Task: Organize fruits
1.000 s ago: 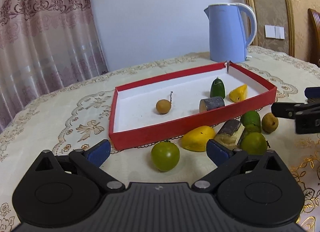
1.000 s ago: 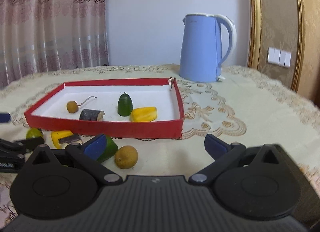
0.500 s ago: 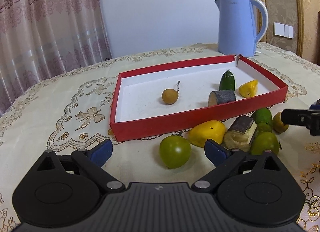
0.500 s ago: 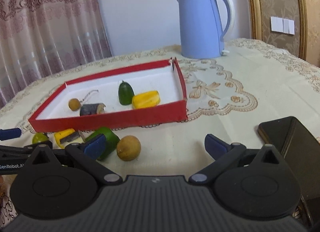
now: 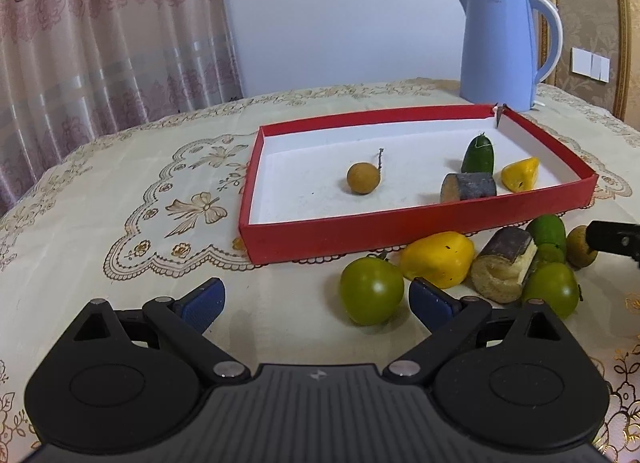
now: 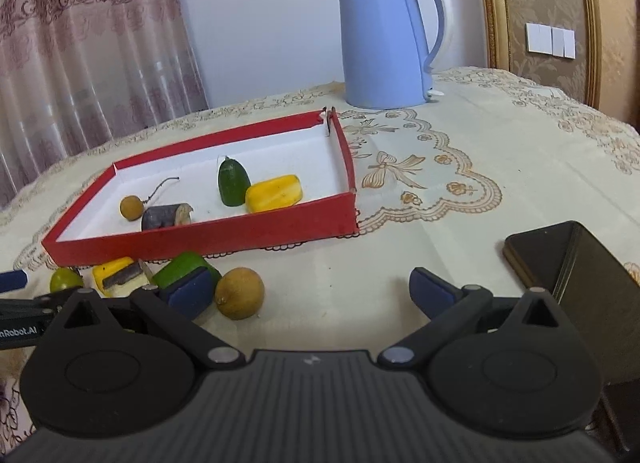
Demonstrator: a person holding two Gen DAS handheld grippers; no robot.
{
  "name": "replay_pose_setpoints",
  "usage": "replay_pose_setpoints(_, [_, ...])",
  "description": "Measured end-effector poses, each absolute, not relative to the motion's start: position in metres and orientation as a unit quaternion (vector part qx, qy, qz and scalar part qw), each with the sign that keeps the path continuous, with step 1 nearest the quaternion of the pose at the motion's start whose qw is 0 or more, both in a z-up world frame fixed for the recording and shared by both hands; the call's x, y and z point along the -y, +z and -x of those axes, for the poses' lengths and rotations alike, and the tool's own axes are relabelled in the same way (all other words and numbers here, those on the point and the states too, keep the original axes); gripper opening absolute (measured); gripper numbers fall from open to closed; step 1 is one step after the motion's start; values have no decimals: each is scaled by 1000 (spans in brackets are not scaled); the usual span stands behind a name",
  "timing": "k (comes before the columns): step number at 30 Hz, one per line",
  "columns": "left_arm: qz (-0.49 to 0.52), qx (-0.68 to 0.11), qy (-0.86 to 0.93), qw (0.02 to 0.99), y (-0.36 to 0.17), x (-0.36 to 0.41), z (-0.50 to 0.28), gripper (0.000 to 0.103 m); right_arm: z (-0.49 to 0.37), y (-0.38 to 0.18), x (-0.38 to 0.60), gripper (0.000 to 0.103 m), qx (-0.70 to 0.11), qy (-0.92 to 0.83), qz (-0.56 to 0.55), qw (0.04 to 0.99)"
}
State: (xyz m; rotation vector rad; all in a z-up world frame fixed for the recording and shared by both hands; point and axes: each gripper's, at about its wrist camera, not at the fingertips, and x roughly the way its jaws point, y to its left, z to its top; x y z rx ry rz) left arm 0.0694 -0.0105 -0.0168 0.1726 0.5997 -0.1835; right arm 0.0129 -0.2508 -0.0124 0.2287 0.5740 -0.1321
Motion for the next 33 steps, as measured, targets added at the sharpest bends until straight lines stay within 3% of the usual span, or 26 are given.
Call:
replay_pose_setpoints(5, [-101,-299,-86,945,-19,16,-69,97,-13,-13,252,103,-281,-64,-118,950])
replay_pose_setpoints(11, [-117,-287,-100,946,-19,21,-64,78,-13,-14,257,103,-280,-60,-133,949])
replay_pose_setpoints(20, [-122,-276,-137,944,-19,26,-58,34,-12,-14,258,103,-279,-58,-138,949])
replay_pose_setpoints(30, [-36,-284,-104,952,-14,-2,-69,33,-1,-15,274,103,-256,-22,-185,949])
replay_pose_setpoints(33, [-14,-289,-90,953,-14,-10,-73,33,4,-12,271,103,-261,-1,-148,954])
